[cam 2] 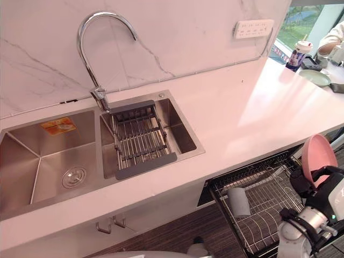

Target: Walk over to the sink, pick up the cup, carry it to the dishwasher, place the cup inside the dishwasher, then close the dishwasher door

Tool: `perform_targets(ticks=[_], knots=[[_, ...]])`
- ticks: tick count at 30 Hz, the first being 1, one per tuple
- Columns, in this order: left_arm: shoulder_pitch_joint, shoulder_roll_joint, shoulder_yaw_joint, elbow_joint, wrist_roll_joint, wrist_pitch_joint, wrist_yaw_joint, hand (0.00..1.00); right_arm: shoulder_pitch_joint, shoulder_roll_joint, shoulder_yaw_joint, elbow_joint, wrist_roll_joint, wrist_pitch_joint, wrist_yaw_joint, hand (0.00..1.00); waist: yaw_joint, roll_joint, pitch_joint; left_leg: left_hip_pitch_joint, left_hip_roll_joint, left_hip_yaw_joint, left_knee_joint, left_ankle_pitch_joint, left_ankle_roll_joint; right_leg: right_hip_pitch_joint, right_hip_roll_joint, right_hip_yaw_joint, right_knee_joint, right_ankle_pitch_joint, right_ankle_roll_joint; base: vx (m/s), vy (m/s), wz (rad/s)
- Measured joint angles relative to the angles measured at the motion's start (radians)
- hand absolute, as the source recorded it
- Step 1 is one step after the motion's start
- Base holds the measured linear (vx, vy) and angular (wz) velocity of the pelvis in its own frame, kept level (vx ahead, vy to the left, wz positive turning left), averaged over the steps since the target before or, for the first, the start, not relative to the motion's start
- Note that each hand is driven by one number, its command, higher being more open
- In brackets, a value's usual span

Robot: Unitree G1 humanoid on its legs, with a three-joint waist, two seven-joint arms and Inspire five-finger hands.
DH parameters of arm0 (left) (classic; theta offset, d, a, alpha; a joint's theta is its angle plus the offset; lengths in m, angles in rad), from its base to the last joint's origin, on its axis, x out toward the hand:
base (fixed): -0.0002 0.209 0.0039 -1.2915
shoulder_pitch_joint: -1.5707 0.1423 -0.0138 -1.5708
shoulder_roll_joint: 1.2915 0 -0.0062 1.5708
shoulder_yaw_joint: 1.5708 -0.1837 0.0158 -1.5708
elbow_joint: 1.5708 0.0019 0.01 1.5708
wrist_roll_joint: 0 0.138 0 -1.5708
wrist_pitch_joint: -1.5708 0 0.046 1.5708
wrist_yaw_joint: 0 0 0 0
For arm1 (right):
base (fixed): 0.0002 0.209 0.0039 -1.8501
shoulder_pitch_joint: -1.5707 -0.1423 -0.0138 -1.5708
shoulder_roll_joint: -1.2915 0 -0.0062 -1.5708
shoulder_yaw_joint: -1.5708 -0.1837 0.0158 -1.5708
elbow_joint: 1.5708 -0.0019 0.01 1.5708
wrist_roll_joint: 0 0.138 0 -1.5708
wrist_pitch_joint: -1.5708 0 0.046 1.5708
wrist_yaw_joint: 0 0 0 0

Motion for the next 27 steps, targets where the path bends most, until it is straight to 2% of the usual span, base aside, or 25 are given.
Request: perform_targets(ticks=[5,9,11,13,14,16,18,20,25,27], knots=[[-0.012,-0.002,0.013,-0.014,-0.052,0.003,0.035,1.00,-0.002,0.042,0.058,0.042,0.038,-0.002,-0.003,0.00,0.014,0.004,0.050,-0.008,-0.001,-0.008,0.001,-0.004,0.001,-0.001,-0.002,-0.010,0.000,-0.001,0.003,0.02,-0.007,0.06],[-0.025,-0.011,0.043,-0.021,-0.068,0.002,0.042,1.00,-0.017,0.072,0.066,0.201,0.247,0.014,0.000,0.00,0.029,0.014,0.076,-0.034,-0.004,-0.030,0.001,-0.002,0.004,-0.012,-0.008,-0.036,0.000,-0.005,0.007,0.02,-0.015,0.17],[-0.032,-0.022,0.052,-0.021,-0.070,-0.001,0.043,1.00,-0.030,0.083,0.067,0.263,0.315,0.030,0.000,0.00,0.033,0.028,0.092,-0.042,-0.008,-0.040,0.001,-0.001,0.004,-0.012,-0.013,-0.048,0.001,-0.007,0.010,0.04,-0.006,0.19],[-0.039,-0.028,0.052,-0.021,-0.071,-0.002,0.044,1.00,-0.037,0.088,0.072,0.282,0.350,0.036,0.001,0.00,0.035,0.037,0.103,-0.046,-0.010,-0.045,0.001,-0.001,0.005,-0.013,-0.016,-0.051,0.001,-0.008,0.012,0.03,-0.002,0.09],[-0.045,-0.032,0.052,-0.020,-0.078,-0.001,0.049,1.00,-0.047,0.088,0.074,0.289,0.440,0.036,0.013,0.00,0.038,0.045,0.112,-0.048,-0.011,-0.050,0.001,-0.002,0.005,-0.015,-0.017,-0.055,0.005,-0.009,0.013,0.02,-0.005,0.07],[-0.047,-0.035,0.057,-0.019,-0.088,-0.001,0.052,1.00,-0.064,0.087,0.071,0.315,0.519,0.036,0.015,0.00,0.045,0.044,0.116,-0.055,-0.010,-0.053,0.002,-0.002,0.006,-0.023,-0.017,-0.058,0.013,-0.013,0.014,0.01,-0.011,0.05],[-0.053,-0.041,0.080,-0.019,-0.091,-0.001,0.052,1.00,-0.079,0.085,0.068,0.330,0.525,0.039,0.024,0.00,0.055,0.049,0.124,-0.058,-0.009,-0.057,0.002,-0.002,0.006,-0.026,-0.017,-0.061,0.017,-0.015,0.014,-0.01,-0.022,0.08],[-0.053,-0.042,0.090,-0.018,-0.110,-0.001,0.051,1.00,-0.100,0.076,0.062,0.347,0.519,0.065,0.039,0.00,0.058,0.049,0.134,-0.062,-0.011,-0.065,0.002,-0.001,0.006,-0.026,-0.019,-0.071,0.022,-0.019,0.014,-0.02,-0.017,0.14],[-0.073,-0.042,0.091,-0.019,-0.133,-0.001,0.051,1.00,-0.163,0.010,0.033,0.437,0.416,0.214,0.055,0.00,0.081,0.052,0.157,-0.086,-0.015,-0.097,0.003,0.004,0.007,-0.045,-0.028,-0.103,0.052,-0.045,0.014,-0.01,-0.011,0.18],[-0.079,-0.041,0.092,-0.018,-0.148,-0.001,0.050,1.00,-0.165,-0.010,0.032,0.438,0.370,0.262,0.063,0.00,0.081,0.052,0.170,-0.096,-0.015,-0.115,0.003,0.007,0.006,-0.046,-0.030,-0.120,0.054,-0.050,0.013,0.01,-0.019,0.30]])
